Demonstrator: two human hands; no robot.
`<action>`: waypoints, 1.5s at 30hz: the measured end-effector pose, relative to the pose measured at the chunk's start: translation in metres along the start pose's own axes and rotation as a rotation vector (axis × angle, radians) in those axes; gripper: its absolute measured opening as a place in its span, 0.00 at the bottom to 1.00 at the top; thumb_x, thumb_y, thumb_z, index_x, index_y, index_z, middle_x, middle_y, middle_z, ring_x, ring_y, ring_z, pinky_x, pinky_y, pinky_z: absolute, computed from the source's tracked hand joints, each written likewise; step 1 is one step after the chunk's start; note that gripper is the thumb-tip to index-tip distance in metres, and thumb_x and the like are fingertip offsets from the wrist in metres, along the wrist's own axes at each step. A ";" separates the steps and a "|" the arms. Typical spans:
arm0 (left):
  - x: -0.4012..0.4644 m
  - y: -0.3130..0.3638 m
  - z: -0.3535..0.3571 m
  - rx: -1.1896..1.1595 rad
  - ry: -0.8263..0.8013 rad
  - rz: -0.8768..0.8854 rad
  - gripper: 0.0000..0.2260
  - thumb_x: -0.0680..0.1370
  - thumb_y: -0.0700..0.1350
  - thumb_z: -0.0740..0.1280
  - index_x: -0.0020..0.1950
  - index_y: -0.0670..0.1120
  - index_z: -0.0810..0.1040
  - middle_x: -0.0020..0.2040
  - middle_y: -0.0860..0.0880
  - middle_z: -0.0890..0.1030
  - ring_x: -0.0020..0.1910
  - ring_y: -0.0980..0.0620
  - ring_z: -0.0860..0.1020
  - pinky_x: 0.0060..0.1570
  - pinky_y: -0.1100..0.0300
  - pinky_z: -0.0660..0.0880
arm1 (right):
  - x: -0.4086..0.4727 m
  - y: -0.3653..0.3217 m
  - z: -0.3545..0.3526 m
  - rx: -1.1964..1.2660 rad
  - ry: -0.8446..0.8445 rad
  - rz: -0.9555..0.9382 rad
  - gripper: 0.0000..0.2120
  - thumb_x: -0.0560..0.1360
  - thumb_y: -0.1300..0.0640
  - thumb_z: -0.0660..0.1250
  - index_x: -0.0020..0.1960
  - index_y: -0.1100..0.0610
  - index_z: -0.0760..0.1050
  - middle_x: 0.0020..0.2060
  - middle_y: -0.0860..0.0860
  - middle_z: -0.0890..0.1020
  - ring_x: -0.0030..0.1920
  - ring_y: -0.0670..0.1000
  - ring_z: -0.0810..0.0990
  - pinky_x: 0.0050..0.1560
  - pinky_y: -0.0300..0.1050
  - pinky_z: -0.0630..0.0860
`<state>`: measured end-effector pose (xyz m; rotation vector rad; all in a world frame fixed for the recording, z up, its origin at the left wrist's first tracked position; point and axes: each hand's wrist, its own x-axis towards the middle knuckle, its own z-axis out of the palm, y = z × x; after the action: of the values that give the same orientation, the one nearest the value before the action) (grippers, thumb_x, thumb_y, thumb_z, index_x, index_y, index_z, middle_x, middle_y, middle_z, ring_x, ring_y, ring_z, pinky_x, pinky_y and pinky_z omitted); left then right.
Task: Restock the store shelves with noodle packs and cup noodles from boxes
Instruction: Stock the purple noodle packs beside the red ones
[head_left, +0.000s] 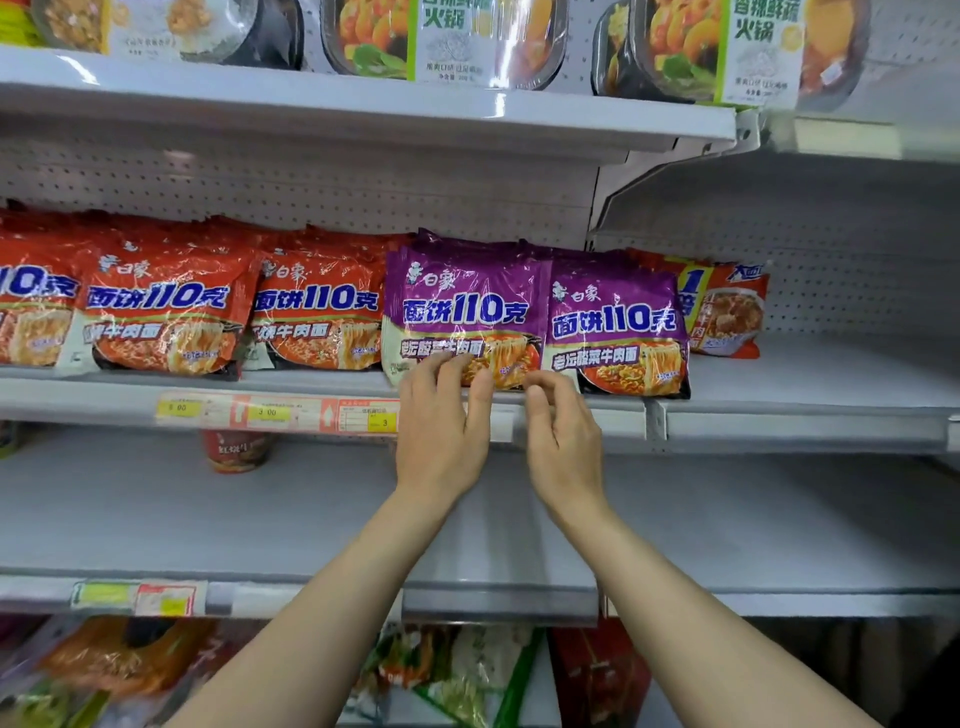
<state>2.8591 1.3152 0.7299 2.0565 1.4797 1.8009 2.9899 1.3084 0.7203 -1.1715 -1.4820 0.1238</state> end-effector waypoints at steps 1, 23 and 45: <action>-0.006 0.004 0.002 -0.035 0.006 -0.012 0.27 0.81 0.62 0.50 0.68 0.47 0.75 0.66 0.48 0.73 0.68 0.50 0.68 0.69 0.55 0.65 | -0.004 0.004 -0.005 0.006 0.008 -0.002 0.15 0.83 0.48 0.55 0.63 0.51 0.75 0.56 0.43 0.80 0.57 0.45 0.77 0.57 0.46 0.74; -0.285 -0.025 0.125 -0.124 -0.438 -0.898 0.15 0.85 0.55 0.55 0.54 0.47 0.77 0.59 0.41 0.78 0.61 0.42 0.74 0.63 0.47 0.69 | -0.185 0.174 -0.117 -0.134 -0.546 0.772 0.12 0.85 0.47 0.56 0.61 0.50 0.75 0.52 0.46 0.79 0.58 0.51 0.77 0.51 0.39 0.70; -0.541 -0.147 0.206 -0.039 -0.835 -1.516 0.31 0.76 0.71 0.60 0.66 0.48 0.76 0.55 0.50 0.82 0.56 0.47 0.81 0.61 0.45 0.76 | -0.416 0.376 -0.093 -0.343 -0.878 1.531 0.17 0.85 0.54 0.57 0.68 0.62 0.74 0.65 0.60 0.79 0.64 0.60 0.78 0.59 0.47 0.75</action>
<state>2.9973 1.1534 0.1719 0.7557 1.7126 0.3021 3.2029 1.1532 0.2167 -2.5055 -0.9109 1.6214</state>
